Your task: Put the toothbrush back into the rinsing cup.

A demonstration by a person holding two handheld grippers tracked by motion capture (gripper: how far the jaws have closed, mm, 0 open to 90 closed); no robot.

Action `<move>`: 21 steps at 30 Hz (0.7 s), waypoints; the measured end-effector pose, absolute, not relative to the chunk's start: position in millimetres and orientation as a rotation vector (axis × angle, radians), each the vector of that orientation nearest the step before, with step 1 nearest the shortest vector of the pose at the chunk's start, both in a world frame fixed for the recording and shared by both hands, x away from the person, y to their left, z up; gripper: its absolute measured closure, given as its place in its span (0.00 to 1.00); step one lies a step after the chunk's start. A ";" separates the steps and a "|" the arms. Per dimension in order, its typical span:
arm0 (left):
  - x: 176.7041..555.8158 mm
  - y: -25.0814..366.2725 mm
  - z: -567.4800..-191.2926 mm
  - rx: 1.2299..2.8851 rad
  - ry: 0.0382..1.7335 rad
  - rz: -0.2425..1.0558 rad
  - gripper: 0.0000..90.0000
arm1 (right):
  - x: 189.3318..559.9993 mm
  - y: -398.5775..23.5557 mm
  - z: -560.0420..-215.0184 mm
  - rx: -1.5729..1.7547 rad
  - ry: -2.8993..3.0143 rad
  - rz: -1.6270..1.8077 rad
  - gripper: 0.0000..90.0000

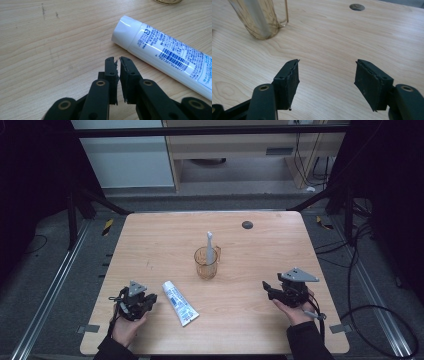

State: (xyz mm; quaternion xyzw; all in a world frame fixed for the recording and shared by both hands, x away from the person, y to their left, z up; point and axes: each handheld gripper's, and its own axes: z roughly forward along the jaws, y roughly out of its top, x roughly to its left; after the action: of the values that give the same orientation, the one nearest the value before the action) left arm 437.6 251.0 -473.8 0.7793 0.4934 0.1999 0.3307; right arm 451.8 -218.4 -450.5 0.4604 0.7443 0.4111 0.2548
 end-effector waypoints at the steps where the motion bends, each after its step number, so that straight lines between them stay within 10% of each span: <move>1: 437.9 250.1 -474.0 2.041 1.288 0.521 0.94 | 451.6 -219.4 -451.3 1.252 2.021 1.111 0.40; 21: 422.1 214.2 -480.7 2.193 1.130 0.402 1.00 | 439.3 -240.6 -463.8 1.307 2.011 1.038 0.42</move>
State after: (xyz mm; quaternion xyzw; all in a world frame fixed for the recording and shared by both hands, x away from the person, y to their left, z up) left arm 422.1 214.2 -480.7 0.8325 0.4289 0.1525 0.3158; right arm 439.3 -240.6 -463.8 0.4827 0.7429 0.3833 0.2612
